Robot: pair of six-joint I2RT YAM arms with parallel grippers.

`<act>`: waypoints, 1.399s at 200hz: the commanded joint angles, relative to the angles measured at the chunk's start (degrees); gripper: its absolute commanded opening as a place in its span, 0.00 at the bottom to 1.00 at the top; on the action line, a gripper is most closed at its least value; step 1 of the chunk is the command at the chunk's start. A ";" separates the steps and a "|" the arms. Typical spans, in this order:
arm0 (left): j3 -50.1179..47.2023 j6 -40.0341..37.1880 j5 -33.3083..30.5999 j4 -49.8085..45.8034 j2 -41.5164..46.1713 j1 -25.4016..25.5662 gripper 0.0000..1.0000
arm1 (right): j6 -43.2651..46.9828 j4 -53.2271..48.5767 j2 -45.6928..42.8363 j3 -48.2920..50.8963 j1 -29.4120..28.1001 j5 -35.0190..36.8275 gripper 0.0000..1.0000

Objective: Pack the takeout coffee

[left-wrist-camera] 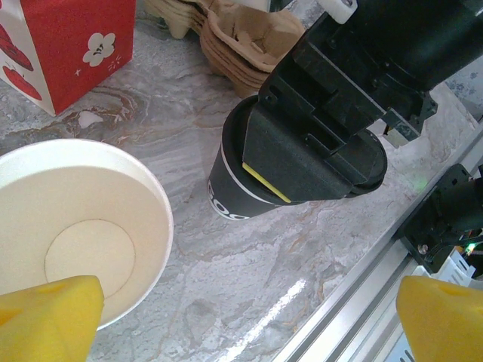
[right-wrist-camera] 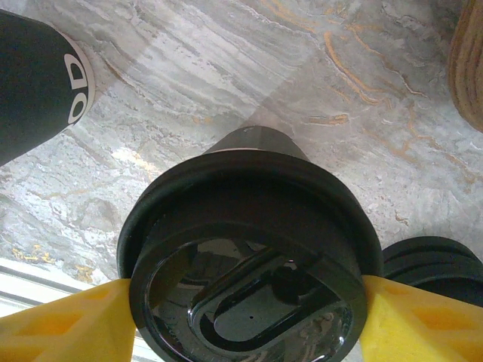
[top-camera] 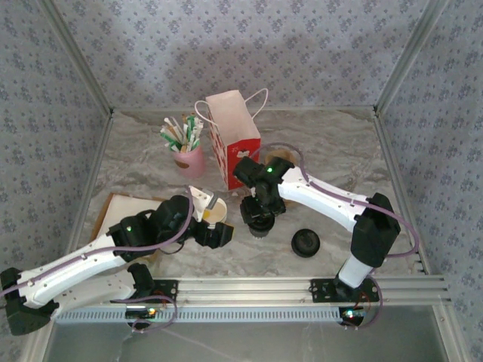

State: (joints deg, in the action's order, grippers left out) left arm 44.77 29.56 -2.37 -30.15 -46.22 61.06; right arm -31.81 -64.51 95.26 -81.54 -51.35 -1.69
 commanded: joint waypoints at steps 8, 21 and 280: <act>0.85 -0.56 0.66 0.90 -0.07 -0.41 1.00 | 0.94 -0.70 3.79 3.39 0.29 -1.69 0.72; 0.88 -0.56 0.65 0.97 -0.05 -0.41 0.99 | 1.05 -0.49 4.25 3.73 0.29 -1.83 0.72; 1.75 -0.73 1.40 1.03 -0.87 -0.41 0.99 | 2.48 1.08 5.70 4.67 -0.15 -1.94 0.78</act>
State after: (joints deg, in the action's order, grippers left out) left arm 44.77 29.56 -2.13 -29.89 -47.07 61.06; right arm -30.35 -62.33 96.42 -79.44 -50.61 -2.81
